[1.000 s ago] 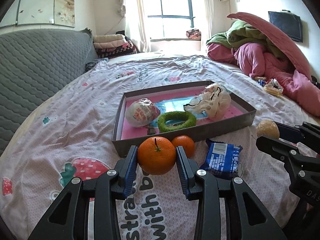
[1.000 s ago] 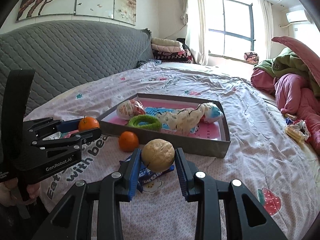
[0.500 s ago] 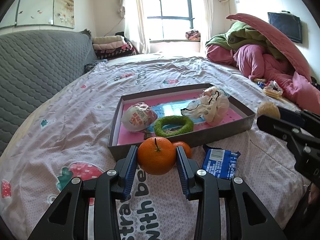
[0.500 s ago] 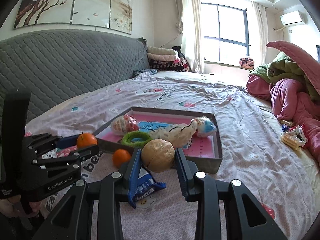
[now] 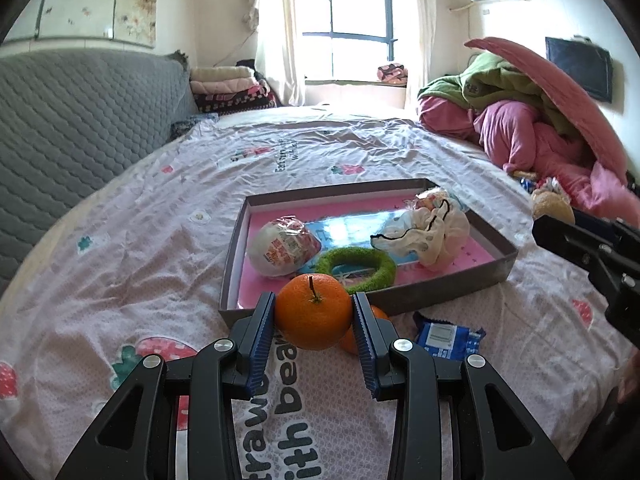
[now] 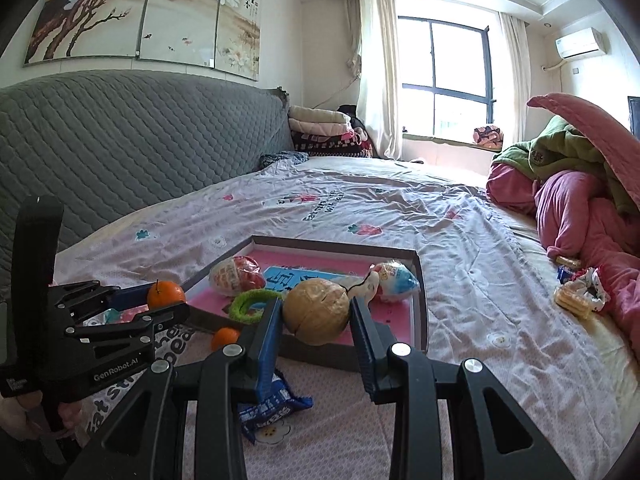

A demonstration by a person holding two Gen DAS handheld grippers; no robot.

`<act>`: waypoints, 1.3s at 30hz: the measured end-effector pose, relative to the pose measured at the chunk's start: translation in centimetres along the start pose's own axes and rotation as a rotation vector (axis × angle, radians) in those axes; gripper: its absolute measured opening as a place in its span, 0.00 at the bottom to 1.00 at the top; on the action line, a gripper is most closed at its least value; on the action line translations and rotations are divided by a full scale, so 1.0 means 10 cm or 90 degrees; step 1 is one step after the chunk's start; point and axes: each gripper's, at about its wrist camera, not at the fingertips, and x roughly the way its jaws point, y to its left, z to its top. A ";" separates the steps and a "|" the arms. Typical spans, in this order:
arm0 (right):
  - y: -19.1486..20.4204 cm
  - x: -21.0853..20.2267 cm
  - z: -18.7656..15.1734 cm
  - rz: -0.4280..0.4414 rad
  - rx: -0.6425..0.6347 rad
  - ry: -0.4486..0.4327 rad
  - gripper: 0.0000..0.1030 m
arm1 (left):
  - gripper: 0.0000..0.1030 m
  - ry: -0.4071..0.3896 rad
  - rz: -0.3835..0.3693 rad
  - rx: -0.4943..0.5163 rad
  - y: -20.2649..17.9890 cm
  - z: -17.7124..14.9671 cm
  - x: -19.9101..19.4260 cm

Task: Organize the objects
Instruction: 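Carry the orange and the tan ball up over the pink tray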

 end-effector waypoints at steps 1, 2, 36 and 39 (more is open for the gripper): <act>0.00 0.00 0.00 0.000 0.000 -0.001 0.34 | 0.38 0.003 -0.003 -0.006 0.02 0.01 0.01; -0.01 0.01 0.01 0.001 -0.001 0.000 0.34 | 0.38 0.005 -0.003 -0.011 0.04 0.01 0.03; -0.12 0.34 0.40 -0.018 -0.008 -0.031 0.34 | 0.38 -0.024 0.033 -0.001 0.16 0.43 0.36; -0.12 0.38 0.43 -0.019 -0.008 -0.035 0.34 | 0.38 -0.027 0.034 -0.005 0.20 0.47 0.39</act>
